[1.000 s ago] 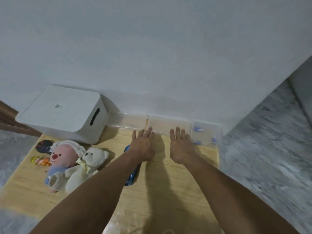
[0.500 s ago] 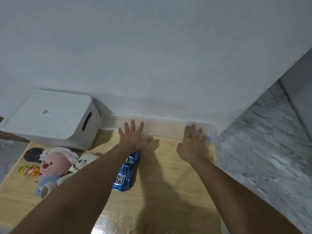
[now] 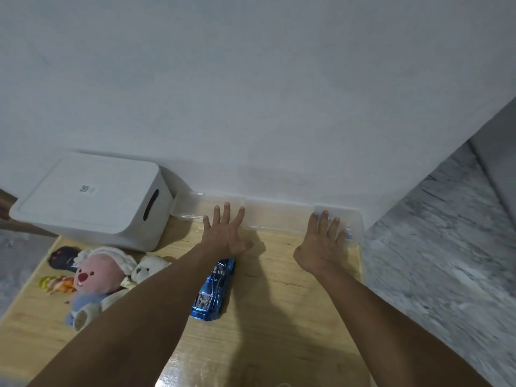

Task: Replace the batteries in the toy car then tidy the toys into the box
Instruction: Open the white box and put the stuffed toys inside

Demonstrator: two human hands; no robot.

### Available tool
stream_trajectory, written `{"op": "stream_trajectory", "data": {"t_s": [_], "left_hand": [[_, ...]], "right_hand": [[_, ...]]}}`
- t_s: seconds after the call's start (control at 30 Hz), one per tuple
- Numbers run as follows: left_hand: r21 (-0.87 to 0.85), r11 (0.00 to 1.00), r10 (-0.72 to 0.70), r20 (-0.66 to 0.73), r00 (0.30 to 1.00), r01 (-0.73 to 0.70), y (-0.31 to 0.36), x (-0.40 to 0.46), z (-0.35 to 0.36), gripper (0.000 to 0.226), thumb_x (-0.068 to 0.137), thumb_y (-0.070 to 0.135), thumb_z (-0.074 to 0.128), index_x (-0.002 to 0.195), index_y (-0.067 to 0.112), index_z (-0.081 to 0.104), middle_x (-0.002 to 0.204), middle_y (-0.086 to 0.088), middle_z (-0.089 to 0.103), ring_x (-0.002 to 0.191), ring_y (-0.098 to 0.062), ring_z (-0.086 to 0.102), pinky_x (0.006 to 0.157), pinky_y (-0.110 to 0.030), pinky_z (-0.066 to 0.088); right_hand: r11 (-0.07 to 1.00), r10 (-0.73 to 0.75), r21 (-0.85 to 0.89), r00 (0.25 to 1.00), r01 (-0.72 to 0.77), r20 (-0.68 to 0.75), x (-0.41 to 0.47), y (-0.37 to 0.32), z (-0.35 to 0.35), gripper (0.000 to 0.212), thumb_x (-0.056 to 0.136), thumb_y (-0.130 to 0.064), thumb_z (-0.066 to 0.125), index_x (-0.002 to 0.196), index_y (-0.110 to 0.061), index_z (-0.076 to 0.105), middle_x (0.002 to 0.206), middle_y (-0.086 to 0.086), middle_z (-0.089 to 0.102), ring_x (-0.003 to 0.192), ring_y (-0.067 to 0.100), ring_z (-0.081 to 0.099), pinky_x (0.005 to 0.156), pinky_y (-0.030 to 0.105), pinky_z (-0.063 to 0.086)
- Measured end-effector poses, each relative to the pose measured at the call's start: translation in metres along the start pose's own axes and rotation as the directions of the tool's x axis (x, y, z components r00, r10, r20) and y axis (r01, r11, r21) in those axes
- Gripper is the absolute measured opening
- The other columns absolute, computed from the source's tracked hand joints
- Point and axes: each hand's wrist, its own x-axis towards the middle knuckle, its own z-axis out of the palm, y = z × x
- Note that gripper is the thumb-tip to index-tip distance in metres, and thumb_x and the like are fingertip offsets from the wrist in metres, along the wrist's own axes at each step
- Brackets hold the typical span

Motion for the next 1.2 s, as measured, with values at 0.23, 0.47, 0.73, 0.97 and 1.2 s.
{"op": "stream_trajectory", "data": {"t_s": [0.23, 0.47, 0.73, 0.97, 1.2], "left_hand": [[-0.096, 0.995, -0.037, -0.14, 0.989, 0.024, -0.009, -0.02, -0.03, 0.085, 0.091, 0.052, 0.05, 0.155, 0.024, 0.002, 0.163, -0.009, -0.004, 0.15, -0.027, -0.004, 0.118, -0.055, 0.001], [-0.213, 0.976, -0.115, -0.32, 0.94, 0.047, -0.047, -0.063, -0.075, 0.059, 0.094, 0.039, 0.055, 0.144, 0.012, 0.043, 0.149, -0.009, 0.044, 0.137, -0.026, 0.04, 0.11, -0.036, 0.034], [-0.332, 0.939, -0.263, -0.53, 0.806, 0.088, -0.125, -0.095, -0.125, 0.03, 0.089, 0.021, 0.057, 0.114, 0.009, 0.068, 0.118, -0.01, 0.065, 0.115, -0.028, 0.056, 0.093, -0.034, 0.044], [-0.365, 0.882, -0.449, -0.456, 0.768, 0.299, -0.233, -0.11, -0.134, 0.045, 0.091, 0.031, 0.056, 0.129, 0.009, 0.056, 0.133, -0.012, 0.051, 0.125, -0.031, 0.046, 0.099, -0.042, 0.044], [-0.677, 0.535, -0.744, -0.096, 0.661, 0.505, -0.31, -0.133, -0.134, 0.039, 0.084, 0.02, 0.055, 0.116, -0.001, 0.048, 0.123, -0.018, 0.041, 0.097, -0.034, 0.054, 0.073, -0.036, 0.046]], "right_hand": [[0.99, -0.046, 0.131, 0.997, 0.054, -0.06, -0.003, -0.016, -0.031, 0.08, 0.086, -0.017, 0.052, 0.152, -0.014, 0.008, 0.162, 0.01, -0.006, 0.148, 0.035, -0.006, 0.119, 0.053, 0.009], [0.906, -0.278, 0.316, 0.959, 0.283, -0.062, -0.016, -0.069, -0.075, 0.062, 0.09, -0.016, 0.052, 0.148, -0.011, 0.029, 0.152, 0.009, 0.034, 0.139, 0.027, 0.032, 0.109, 0.037, 0.033], [0.813, -0.372, 0.465, 0.927, 0.351, -0.049, -0.037, -0.161, -0.102, 0.051, 0.084, -0.024, 0.06, 0.134, -0.016, 0.053, 0.13, 0.008, 0.06, 0.119, 0.025, 0.056, 0.1, 0.036, 0.047], [0.744, -0.311, 0.644, 0.946, 0.178, 0.097, -0.059, -0.257, -0.093, 0.032, 0.081, -0.009, 0.061, 0.109, 0.007, 0.064, 0.107, 0.025, 0.068, 0.086, 0.034, 0.072, 0.073, 0.045, 0.061], [0.577, -0.173, 0.802, 0.938, -0.151, 0.301, -0.08, -0.325, -0.07, 0.037, 0.082, -0.014, 0.072, 0.111, 0.0, 0.055, 0.101, 0.02, 0.066, 0.075, 0.034, 0.072, 0.065, 0.045, 0.061]]}}
